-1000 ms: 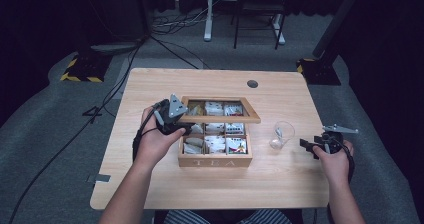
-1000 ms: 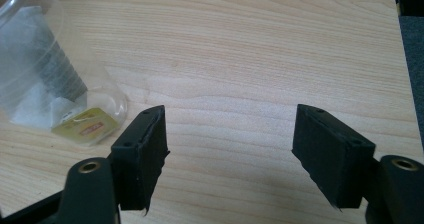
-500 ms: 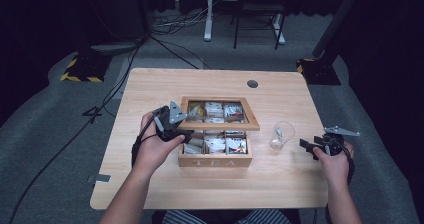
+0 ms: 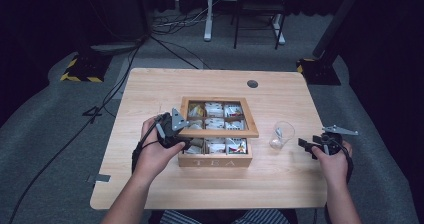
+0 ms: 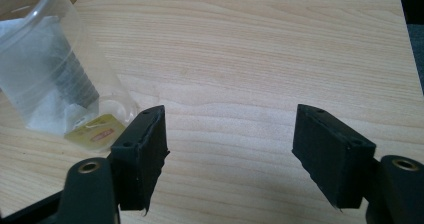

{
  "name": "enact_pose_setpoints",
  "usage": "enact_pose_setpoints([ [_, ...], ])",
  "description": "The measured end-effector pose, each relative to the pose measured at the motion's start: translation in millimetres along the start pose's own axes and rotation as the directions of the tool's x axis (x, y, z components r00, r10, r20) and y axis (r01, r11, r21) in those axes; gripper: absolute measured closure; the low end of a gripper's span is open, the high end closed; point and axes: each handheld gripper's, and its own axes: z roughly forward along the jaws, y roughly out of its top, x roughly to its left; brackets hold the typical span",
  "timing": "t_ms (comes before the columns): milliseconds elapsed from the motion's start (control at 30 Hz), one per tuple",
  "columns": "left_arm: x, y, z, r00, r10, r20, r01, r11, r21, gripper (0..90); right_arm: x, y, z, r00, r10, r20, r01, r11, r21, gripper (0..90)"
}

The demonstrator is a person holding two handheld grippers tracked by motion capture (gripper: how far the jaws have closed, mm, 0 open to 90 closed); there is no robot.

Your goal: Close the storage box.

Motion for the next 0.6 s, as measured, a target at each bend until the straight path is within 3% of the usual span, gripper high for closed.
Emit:
enact_pose_setpoints([
  [600,-7.5,-13.4,4.9,0.9998,-0.008,0.020,0.006,0.9953,0.097,30.1,1.1,6.9,6.1,0.9999,0.002,-0.015,-0.002,1.000,-0.001,30.6],
])
